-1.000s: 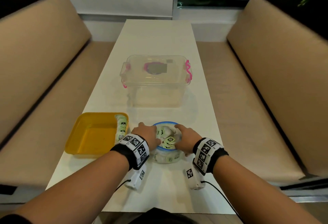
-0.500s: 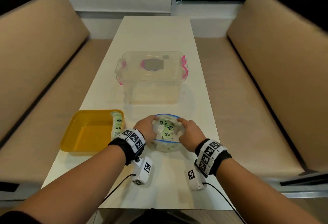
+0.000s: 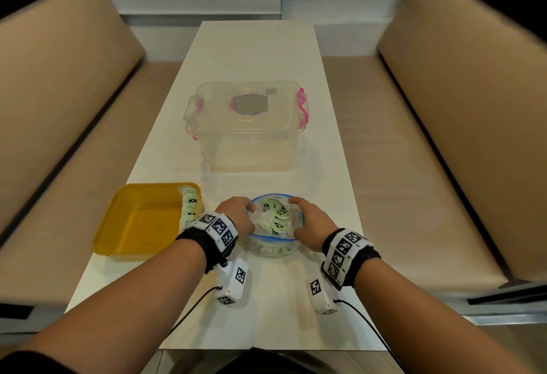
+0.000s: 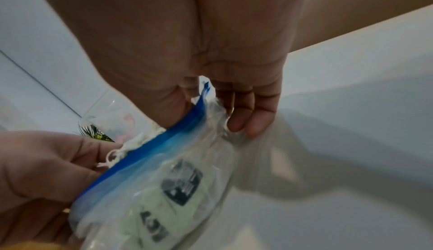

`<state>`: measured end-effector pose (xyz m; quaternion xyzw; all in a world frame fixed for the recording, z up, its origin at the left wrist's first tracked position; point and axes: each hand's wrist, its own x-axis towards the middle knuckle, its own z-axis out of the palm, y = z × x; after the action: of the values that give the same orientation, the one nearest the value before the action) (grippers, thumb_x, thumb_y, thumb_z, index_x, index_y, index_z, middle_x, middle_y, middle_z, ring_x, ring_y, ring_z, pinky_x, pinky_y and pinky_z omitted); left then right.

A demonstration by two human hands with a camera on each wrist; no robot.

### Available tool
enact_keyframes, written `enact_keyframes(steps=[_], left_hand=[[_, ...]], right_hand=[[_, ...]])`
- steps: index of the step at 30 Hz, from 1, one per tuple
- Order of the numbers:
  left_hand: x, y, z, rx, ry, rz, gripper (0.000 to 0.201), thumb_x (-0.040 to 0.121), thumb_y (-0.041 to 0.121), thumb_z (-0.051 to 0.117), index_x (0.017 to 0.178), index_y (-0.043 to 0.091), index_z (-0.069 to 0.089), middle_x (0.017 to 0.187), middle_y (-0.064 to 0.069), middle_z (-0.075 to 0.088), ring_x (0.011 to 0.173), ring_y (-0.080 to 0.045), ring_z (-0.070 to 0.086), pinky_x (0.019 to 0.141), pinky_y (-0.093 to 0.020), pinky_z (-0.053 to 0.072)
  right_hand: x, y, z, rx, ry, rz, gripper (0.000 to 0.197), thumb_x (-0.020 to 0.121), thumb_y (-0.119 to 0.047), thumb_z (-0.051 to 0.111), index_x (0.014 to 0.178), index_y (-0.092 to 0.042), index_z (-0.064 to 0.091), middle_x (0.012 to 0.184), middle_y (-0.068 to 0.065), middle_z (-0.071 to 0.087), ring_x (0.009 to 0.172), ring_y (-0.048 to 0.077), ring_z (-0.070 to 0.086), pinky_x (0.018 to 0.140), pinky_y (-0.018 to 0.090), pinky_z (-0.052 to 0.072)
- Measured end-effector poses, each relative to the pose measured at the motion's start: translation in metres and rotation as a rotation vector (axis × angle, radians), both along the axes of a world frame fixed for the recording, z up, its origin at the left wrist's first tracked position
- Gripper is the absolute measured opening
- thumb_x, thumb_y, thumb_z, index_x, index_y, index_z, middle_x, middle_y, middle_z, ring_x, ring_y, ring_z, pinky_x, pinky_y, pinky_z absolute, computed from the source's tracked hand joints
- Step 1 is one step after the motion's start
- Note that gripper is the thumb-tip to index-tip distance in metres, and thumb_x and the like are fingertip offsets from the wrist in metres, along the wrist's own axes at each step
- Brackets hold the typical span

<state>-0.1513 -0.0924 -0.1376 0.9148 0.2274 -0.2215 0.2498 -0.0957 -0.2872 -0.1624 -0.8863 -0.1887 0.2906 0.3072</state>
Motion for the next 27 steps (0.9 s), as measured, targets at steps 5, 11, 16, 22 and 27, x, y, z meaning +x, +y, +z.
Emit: enact_keyframes(steps=[5, 11, 16, 22, 27], left_hand=[[0.006, -0.007, 0.009, 0.218, -0.075, -0.088, 0.033, 0.083, 0.029, 0.067, 0.115, 0.03, 0.063, 0.123, -0.007, 0.043, 0.112, -0.029, 0.05, 0.084, -0.035, 0.049], [0.019, -0.017, 0.012, 0.244, -0.307, -0.188, 0.025, 0.086, 0.019, 0.065, 0.105, 0.034, 0.065, 0.114, 0.001, 0.047, 0.111, -0.022, 0.045, 0.091, -0.037, 0.047], [0.026, -0.021, 0.011, 0.258, -0.391, -0.221, 0.031, 0.085, 0.01, 0.058, 0.108, 0.029, 0.057, 0.11, 0.002, 0.05, 0.105, -0.022, 0.047, 0.082, -0.035, 0.047], [0.026, -0.015, 0.017, 0.294, -0.452, -0.322, 0.015, 0.094, 0.023, 0.058, 0.103, 0.029, 0.068, 0.109, 0.004, 0.053, 0.104, -0.019, 0.048, 0.08, -0.034, 0.048], [0.018, -0.014, 0.032, 0.184, -0.757, -0.431, 0.011, 0.088, 0.015, 0.065, 0.096, 0.021, 0.071, 0.097, 0.0, 0.058, 0.085, -0.021, 0.057, 0.07, -0.035, 0.05]], right_hand=[[0.004, 0.005, 0.004, 0.014, -0.018, 0.033, 0.068, 0.082, 0.0, 0.056, 0.142, -0.026, 0.037, 0.129, 0.01, 0.052, 0.108, 0.027, 0.058, 0.085, 0.03, 0.049], [0.006, 0.005, 0.007, 0.009, -0.026, 0.065, 0.063, 0.081, -0.002, 0.056, 0.137, -0.027, 0.042, 0.125, 0.008, 0.055, 0.106, 0.026, 0.058, 0.086, 0.033, 0.05], [0.007, 0.004, 0.007, 0.0, -0.035, 0.08, 0.064, 0.078, -0.003, 0.059, 0.135, -0.026, 0.043, 0.118, 0.008, 0.059, 0.097, 0.024, 0.059, 0.078, 0.029, 0.048], [0.011, 0.001, 0.012, 0.048, -0.058, 0.052, 0.05, 0.086, -0.018, 0.059, 0.134, -0.028, 0.05, 0.121, 0.007, 0.058, 0.1, 0.024, 0.06, 0.084, 0.03, 0.048], [0.022, 0.006, 0.027, 0.265, -0.163, -0.119, 0.037, 0.097, -0.046, 0.044, 0.116, -0.025, 0.067, 0.118, 0.002, 0.063, 0.112, 0.02, 0.056, 0.101, 0.04, 0.043]])
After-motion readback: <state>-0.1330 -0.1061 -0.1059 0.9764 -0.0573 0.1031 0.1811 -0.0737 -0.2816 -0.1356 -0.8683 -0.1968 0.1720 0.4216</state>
